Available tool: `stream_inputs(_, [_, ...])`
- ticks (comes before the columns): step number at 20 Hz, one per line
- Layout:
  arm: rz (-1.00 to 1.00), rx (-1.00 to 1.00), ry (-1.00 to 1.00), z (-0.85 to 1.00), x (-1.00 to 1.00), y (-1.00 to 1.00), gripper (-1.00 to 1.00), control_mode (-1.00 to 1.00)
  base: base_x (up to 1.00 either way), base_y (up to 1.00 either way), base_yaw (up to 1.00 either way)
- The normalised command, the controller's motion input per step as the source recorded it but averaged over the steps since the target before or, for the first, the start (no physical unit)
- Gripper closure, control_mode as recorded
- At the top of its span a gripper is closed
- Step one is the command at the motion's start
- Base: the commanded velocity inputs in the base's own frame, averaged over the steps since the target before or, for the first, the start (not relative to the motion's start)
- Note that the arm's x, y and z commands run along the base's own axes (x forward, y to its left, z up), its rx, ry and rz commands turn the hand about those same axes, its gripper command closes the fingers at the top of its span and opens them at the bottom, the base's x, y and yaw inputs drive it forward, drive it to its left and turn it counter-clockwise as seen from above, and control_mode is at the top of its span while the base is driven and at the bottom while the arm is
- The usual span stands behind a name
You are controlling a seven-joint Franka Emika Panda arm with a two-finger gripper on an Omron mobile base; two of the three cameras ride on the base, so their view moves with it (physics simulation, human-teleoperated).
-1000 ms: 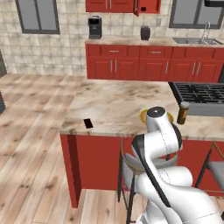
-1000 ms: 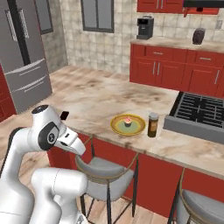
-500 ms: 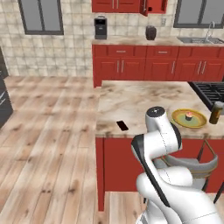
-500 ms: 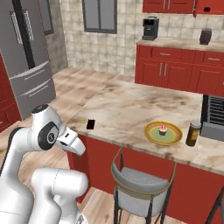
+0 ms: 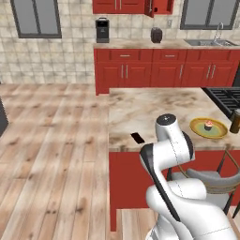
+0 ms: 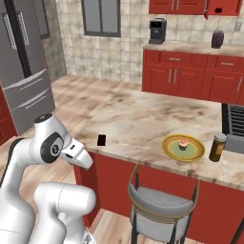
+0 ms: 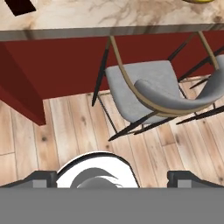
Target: Take the cinnamon bottle from the cabinet and place it on the dining table, next to the plate with the cupcake. Then take the chocolate from the dining counter and place it on the cupcake plate.
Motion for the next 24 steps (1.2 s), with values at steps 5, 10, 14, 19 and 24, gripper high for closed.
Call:
stream_inputs(5, [0.0,0.0,0.0,0.0,0.0,0.0,-1.0,1.0,0.5,0.0,-0.11])
stream_inputs(10, [0.0,0.0,0.0,0.0,0.0,0.0,-1.0,1.0,0.51,0.18,-0.17])
stream_inputs(14, [0.0,0.0,0.0,0.0,0.0,0.0,-1.0,1.0,0.47,0.38,-0.42])
stream_inputs(19, [0.0,0.0,0.0,0.0,0.0,0.0,-1.0,1.0,0.31,0.48,-0.4])
stream_inputs(24, [0.0,0.0,0.0,0.0,0.0,0.0,-1.0,1.0,0.44,0.24,-0.13])
